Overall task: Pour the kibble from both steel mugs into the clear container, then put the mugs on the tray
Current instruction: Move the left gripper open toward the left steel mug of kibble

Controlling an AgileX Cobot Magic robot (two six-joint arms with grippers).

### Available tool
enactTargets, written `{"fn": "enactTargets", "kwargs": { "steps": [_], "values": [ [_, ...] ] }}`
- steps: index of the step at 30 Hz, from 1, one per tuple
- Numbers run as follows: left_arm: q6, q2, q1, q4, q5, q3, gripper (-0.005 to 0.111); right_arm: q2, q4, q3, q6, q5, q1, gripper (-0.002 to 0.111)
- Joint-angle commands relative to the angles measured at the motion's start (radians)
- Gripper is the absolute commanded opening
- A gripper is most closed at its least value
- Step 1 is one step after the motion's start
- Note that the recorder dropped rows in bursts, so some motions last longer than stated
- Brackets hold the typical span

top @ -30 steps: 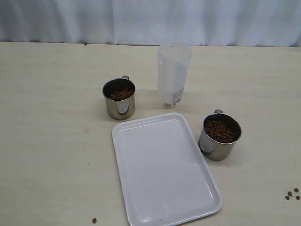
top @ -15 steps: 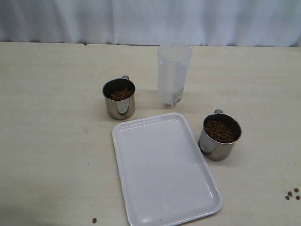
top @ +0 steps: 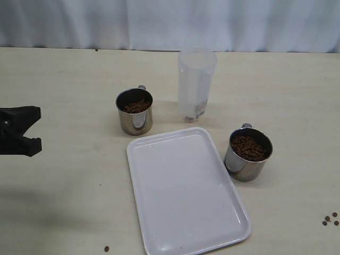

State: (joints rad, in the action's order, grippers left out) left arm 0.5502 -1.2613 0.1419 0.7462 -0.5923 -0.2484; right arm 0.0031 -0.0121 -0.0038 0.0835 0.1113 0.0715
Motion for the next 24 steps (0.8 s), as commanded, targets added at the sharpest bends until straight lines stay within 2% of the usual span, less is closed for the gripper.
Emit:
{"fn": "enactTargets", "kwargs": {
  "steps": [1, 8, 10, 14, 24],
  "values": [
    [0.004, -0.096, -0.003, 0.003, 0.068, -0.076, 0.000, -0.003, -0.002, 0.004, 0.006, 0.007, 0.001, 0.005],
    [-0.004, -0.200, -0.003, 0.029, 0.211, -0.198, 0.000, -0.003, -0.002, 0.004, 0.006, 0.007, 0.001, 0.005],
    [-0.004, -0.219, -0.003, 0.029, 0.296, -0.257, 0.000, -0.003, -0.002, 0.004, 0.006, 0.007, 0.001, 0.005],
    [-0.006, -0.223, -0.003, 0.050, 0.196, -0.268, 0.000, -0.003, -0.002, 0.004, 0.006, 0.007, 0.001, 0.005],
    [-0.004, -0.223, -0.003, 0.023, 0.198, -0.266, 0.000, -0.003, -0.002, 0.004, 0.006, 0.007, 0.001, 0.005]
  ]
}}
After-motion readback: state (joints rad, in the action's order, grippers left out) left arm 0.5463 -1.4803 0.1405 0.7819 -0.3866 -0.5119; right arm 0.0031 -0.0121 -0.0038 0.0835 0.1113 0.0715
